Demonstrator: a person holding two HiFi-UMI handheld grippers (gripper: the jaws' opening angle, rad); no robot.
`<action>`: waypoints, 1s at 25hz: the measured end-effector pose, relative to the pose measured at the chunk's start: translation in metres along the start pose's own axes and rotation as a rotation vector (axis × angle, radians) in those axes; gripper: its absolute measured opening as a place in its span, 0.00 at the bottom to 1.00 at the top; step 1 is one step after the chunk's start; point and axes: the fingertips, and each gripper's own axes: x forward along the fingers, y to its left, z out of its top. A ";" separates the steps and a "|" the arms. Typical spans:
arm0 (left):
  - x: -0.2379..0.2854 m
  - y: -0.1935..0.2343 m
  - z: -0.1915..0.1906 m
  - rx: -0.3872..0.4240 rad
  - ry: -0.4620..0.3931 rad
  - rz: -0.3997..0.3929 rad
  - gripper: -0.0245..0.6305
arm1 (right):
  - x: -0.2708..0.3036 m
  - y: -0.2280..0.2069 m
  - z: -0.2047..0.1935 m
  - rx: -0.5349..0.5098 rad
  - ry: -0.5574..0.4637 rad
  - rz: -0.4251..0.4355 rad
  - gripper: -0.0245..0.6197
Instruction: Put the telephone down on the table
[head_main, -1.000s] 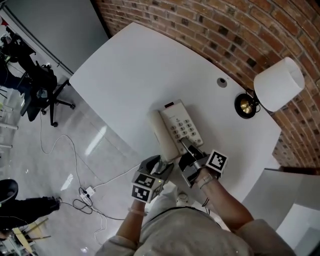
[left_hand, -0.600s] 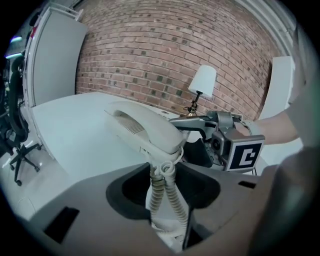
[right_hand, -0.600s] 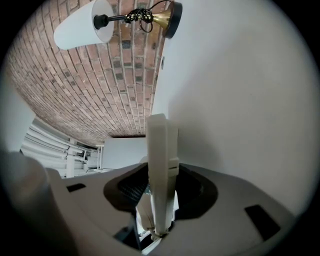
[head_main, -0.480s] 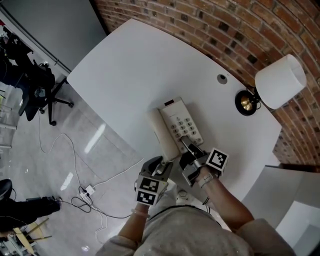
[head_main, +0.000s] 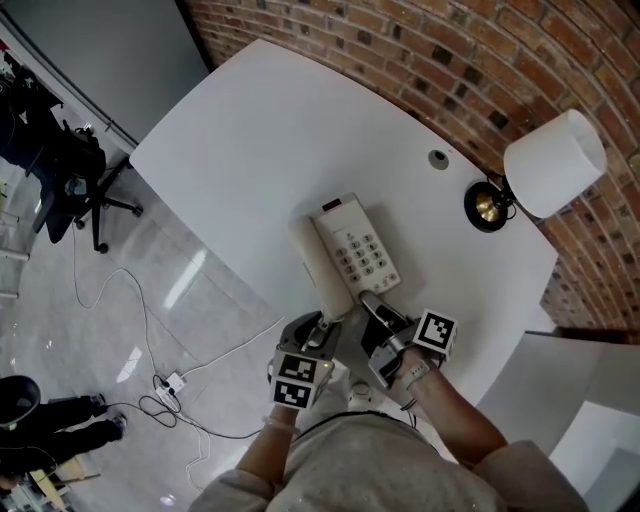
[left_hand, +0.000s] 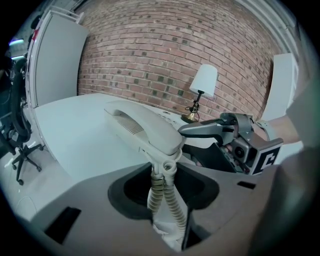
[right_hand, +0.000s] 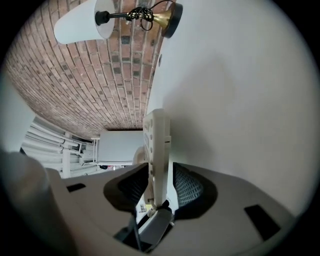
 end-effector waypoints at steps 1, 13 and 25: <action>0.001 0.000 0.000 0.006 0.002 0.002 0.25 | -0.002 -0.002 -0.001 -0.001 0.001 -0.007 0.26; 0.008 0.001 -0.016 0.043 0.074 0.027 0.24 | -0.011 -0.015 -0.004 -0.013 0.017 -0.052 0.23; 0.016 0.002 -0.027 0.041 0.109 0.053 0.24 | -0.016 -0.025 -0.005 0.019 0.018 -0.072 0.23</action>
